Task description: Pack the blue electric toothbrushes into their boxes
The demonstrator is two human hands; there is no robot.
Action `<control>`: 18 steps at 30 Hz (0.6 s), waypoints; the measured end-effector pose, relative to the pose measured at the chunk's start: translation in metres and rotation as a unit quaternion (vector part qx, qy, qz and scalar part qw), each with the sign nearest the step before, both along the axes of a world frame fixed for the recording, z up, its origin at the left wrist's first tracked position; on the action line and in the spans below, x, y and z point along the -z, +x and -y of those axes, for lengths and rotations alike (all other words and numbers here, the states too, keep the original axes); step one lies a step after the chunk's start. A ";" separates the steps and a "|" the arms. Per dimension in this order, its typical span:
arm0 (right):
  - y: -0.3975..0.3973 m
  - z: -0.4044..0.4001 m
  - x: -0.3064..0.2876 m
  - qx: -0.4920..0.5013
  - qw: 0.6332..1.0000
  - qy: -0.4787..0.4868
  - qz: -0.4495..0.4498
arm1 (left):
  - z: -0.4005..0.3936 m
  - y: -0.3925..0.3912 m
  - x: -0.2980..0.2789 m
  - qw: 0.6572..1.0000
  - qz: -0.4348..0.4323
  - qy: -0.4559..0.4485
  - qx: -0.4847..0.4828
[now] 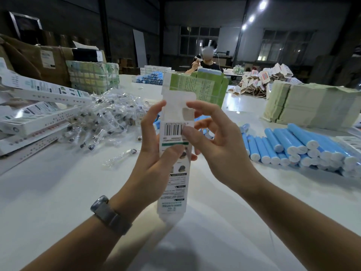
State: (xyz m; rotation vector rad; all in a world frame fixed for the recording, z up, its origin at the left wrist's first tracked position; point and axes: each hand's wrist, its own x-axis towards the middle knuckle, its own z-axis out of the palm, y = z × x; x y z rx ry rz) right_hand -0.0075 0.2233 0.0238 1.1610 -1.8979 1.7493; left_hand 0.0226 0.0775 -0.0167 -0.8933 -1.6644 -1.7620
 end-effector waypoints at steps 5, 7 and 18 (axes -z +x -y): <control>0.004 0.000 0.004 -0.059 0.998 -0.015 0.006 | -0.004 0.000 0.001 0.999 -0.005 0.033 0.030; 0.005 0.000 0.004 -0.067 0.998 -0.009 0.002 | -0.006 0.001 0.000 0.998 0.008 0.046 0.034; 0.007 -0.001 0.001 -0.036 0.998 0.022 -0.046 | -0.010 0.008 -0.006 0.999 -0.026 0.022 -0.001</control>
